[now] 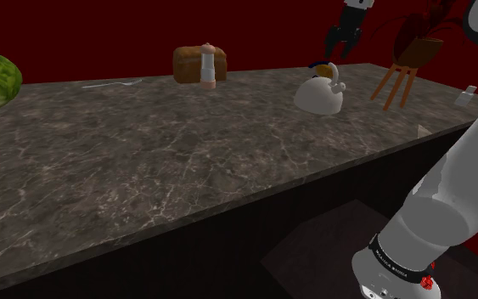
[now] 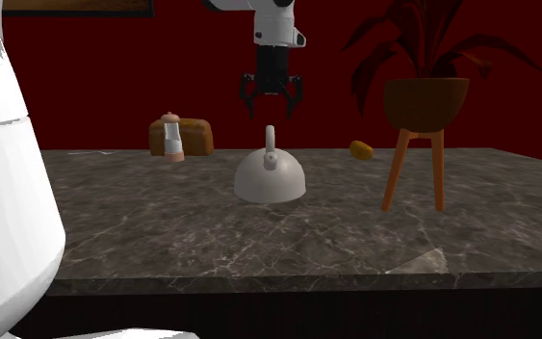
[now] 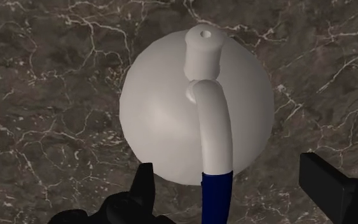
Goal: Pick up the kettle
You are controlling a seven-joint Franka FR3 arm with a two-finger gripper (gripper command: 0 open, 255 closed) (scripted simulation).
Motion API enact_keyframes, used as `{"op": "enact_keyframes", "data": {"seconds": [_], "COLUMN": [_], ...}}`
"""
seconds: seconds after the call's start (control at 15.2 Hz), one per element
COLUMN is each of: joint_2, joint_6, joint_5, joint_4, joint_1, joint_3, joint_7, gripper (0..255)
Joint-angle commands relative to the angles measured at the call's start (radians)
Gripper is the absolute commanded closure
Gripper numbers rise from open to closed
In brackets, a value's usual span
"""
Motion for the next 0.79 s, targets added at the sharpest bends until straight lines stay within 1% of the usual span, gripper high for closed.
{"op": "enact_keyframes", "data": {"seconds": [0.0, 0.2, 0.33, 0.4, 0.73], "joint_2": [-0.006, -0.017, -0.018, -0.018, -0.019], "joint_6": [0.028, 0.079, 0.079, 0.076, 0.077], "joint_5": [-0.002, -0.007, -0.007, -0.008, -0.008], "joint_4": [-0.033, -0.095, -0.095, -0.092, -0.094], "joint_1": [0.001, 0.002, 0.002, 0.001, 0.001], "joint_3": [0.001, 0.003, 0.003, 0.002, 0.002], "joint_7": [0.001, 0.002, 0.002, 0.0, 0.0], "gripper": [0, 0, 0, 255, 255]}}
